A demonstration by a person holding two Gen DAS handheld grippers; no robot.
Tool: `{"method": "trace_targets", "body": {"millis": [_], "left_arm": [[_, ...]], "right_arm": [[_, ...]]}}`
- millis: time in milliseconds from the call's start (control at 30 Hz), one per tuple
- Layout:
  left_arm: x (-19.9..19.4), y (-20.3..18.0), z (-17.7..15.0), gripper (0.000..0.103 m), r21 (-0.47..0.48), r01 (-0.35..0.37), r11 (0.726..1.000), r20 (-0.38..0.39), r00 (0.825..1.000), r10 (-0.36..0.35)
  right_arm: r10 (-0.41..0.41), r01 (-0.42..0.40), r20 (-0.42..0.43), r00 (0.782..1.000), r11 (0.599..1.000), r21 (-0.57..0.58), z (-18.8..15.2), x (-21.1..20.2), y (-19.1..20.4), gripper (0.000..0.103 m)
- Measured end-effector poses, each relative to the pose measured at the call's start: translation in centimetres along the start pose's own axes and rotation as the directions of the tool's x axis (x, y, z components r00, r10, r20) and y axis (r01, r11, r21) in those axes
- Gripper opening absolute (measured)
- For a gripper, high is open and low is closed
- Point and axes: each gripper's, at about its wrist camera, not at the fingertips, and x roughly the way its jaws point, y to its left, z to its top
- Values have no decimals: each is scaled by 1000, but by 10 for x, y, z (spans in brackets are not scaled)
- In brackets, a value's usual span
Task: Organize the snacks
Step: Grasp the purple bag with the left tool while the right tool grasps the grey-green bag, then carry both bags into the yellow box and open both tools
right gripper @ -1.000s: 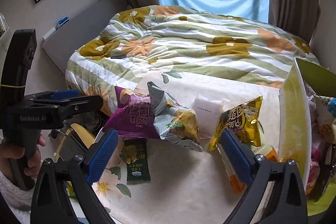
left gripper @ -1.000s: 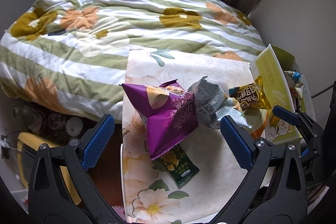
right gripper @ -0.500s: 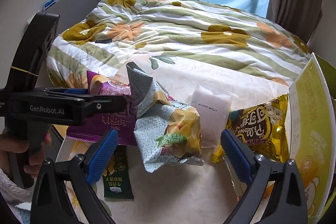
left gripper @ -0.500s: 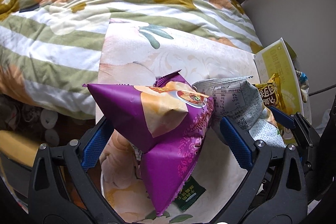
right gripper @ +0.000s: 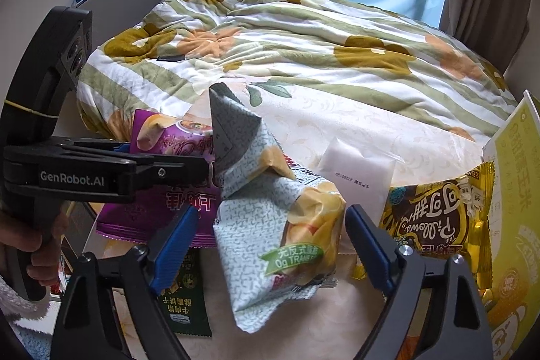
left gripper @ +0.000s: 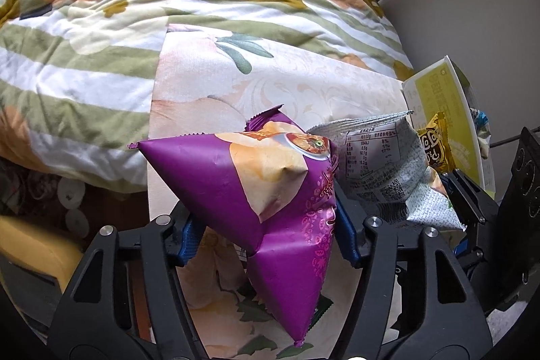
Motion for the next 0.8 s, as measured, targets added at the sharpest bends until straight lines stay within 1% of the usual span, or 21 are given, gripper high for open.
{"method": "trace_targets", "body": {"millis": [33, 200, 333, 400, 467, 633, 800], "left_arm": [[-2, 1, 0, 59, 3, 0, 1000, -1, 1000, 0], [-15, 3, -7, 59, 10, -24, 1000, 22, 999, 23], [-22, 7, -12, 59, 7, -41, 999, 34, 999, 41], [-25, 9, -14, 59, 4, -44, 999, 38, 998, 44], [-29, 9, -15, 59, 1, -46, 999, 46, 998, 46], [-49, 4, -17, 59, 3, -83, 997, 80, 993, 83], [-86, -19, -17, 59, 28, -103, 994, 140, 985, 98]], "right_arm": [[-1, 1, -1, 1000, 1000, -1, 0, 1, 0, 85], [4, -4, -18, 1000, 1000, -4, 2, 6, 0, 73], [10, -11, -22, 1000, 1000, -8, 3, 8, 1, 67], [11, -11, -20, 1000, 1000, -15, 3, 7, 3, 59], [10, -10, -22, 1000, 1000, -22, 3, 5, 6, 54], [21, -21, 2, 1000, 1000, -12, 3, -8, 9, 52], [36, -38, 47, 998, 999, 34, 6, -41, 12, 51]]}}
